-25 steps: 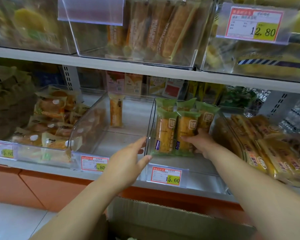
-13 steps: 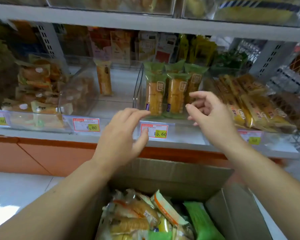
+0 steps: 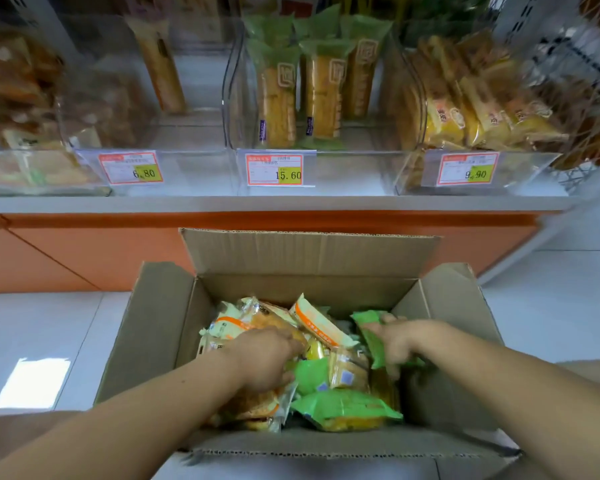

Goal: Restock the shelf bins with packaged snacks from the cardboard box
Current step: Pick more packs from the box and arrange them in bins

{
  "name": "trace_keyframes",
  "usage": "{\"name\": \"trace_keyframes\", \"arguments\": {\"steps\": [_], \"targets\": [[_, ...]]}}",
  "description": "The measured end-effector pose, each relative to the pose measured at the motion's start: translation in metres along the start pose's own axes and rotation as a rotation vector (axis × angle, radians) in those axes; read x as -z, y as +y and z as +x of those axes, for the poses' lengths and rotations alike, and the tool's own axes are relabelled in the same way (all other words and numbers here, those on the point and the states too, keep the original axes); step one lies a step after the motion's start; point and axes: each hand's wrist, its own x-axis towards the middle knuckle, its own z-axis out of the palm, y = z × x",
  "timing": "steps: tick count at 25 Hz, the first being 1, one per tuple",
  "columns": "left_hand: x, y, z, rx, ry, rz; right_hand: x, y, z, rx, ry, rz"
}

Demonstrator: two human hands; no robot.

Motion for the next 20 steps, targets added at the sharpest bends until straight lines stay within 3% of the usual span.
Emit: {"name": "trace_keyframes", "arguments": {"steps": [4, 8, 11, 16, 20], "targets": [[0.003, -0.009, 0.002, 0.016, 0.068, -0.101, -0.025, 0.008, 0.01, 0.066, 0.186, -0.054], [0.014, -0.016, 0.004, 0.055, 0.18, -0.313, 0.034, 0.018, -0.021, 0.163, 0.285, 0.38], [0.022, -0.009, 0.004, 0.055, 0.223, -0.542, 0.071, 0.027, -0.048, 0.332, 0.123, 0.883], [0.043, 0.003, 0.008, -0.027, 0.274, -0.84, 0.077, 0.01, -0.068, 0.6, -0.022, 1.217], [0.039, -0.011, -0.001, 0.081, 0.268, -1.065, 0.068, 0.007, -0.053, 0.565, -0.13, 1.494]]}}
